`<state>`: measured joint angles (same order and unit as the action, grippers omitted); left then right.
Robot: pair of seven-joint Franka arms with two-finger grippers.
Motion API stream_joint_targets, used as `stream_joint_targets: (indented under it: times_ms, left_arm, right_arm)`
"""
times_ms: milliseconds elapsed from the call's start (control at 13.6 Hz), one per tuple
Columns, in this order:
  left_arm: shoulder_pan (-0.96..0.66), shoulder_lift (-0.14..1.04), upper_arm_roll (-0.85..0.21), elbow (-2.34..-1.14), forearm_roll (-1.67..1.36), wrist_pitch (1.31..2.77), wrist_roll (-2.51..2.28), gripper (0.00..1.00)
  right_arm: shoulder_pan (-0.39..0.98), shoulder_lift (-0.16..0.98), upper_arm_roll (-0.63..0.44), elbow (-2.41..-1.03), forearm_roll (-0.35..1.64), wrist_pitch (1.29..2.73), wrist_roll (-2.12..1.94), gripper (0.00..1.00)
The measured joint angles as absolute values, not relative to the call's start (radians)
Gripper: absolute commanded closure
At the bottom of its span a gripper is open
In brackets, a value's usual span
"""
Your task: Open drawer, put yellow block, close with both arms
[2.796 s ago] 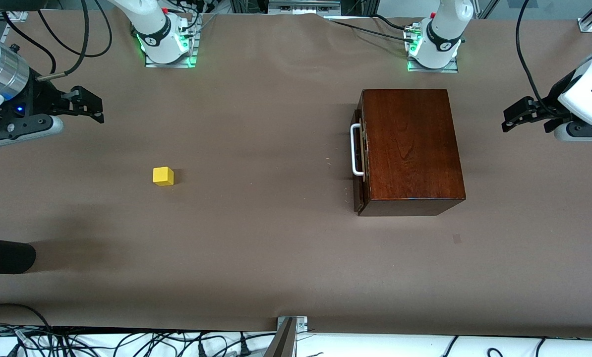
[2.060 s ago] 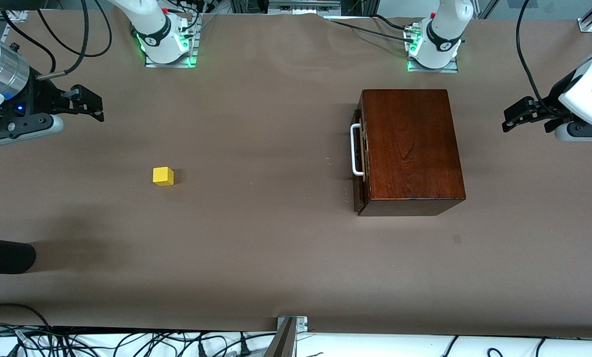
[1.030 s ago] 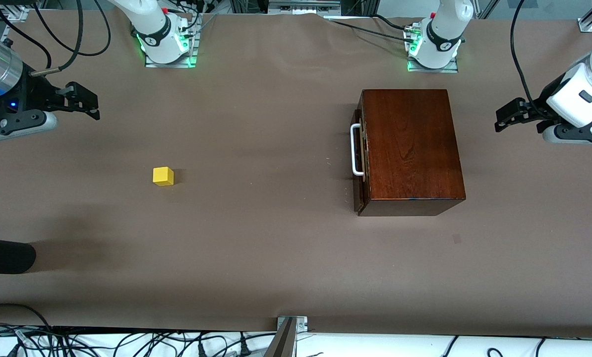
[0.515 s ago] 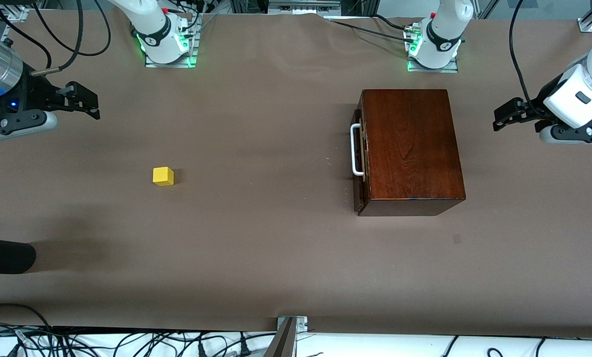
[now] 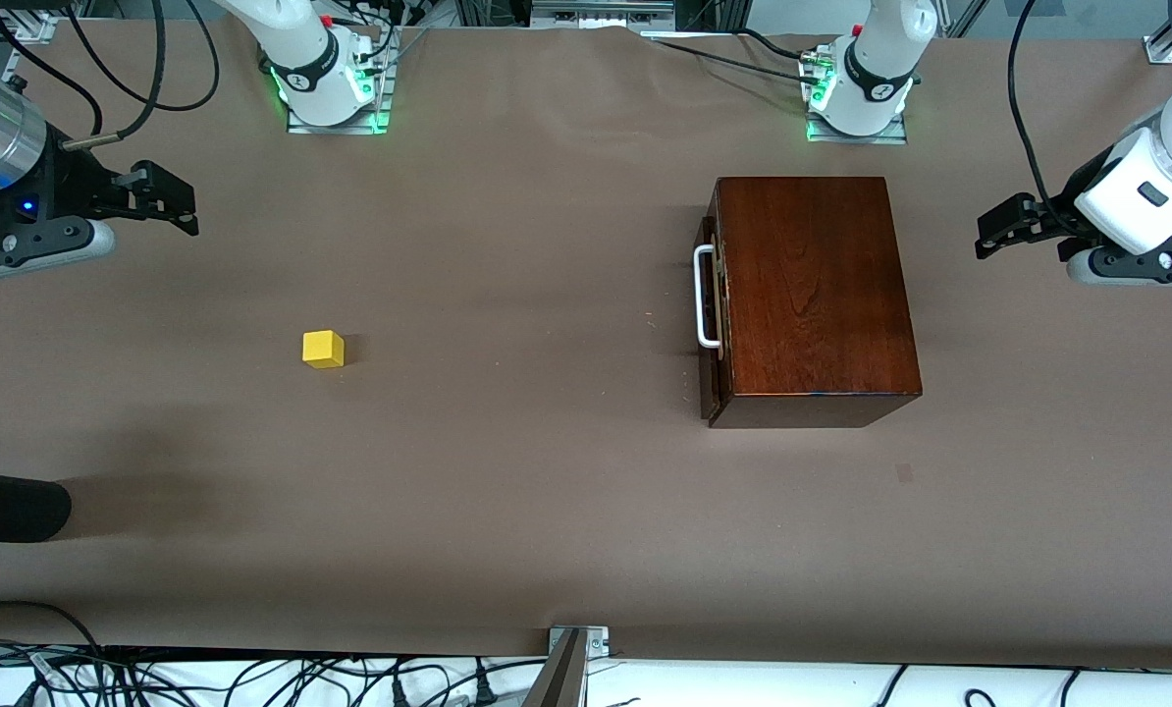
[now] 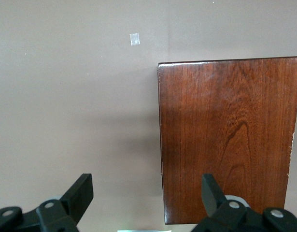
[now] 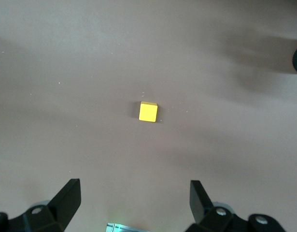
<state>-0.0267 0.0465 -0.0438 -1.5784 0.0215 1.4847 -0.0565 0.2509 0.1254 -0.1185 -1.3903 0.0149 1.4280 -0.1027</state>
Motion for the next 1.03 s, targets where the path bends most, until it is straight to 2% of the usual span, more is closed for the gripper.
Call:
stream_joint_targets:
  times_ms: [294,515,809,1030]
  left_arm:
    - [-0.029,0.056,-0.102,-1.579,0.021,1.479,-0.054,0.0]
    - [-0.034,0.102,-0.245,-1.58,0.021,1.499,-0.099,0.0]
    - [-0.041,0.184,-0.426,-1.58,0.022,1.601,-0.344,0.0]
    - [-0.132,0.257,-0.493,-1.581,0.124,1.673,-0.568,0.0]
  right_arm:
    - [0.251,0.125,-0.119,-1.39,0.015,1.405,-0.103,0.0]
    - [0.25,0.125,-0.121,-1.39,0.011,1.4,-0.103,0.0]
    - [0.251,0.125,-0.121,-1.39,0.008,1.391,-0.103,0.0]
    - [0.251,0.125,-0.121,-1.39,0.008,1.39,-0.103,0.0]
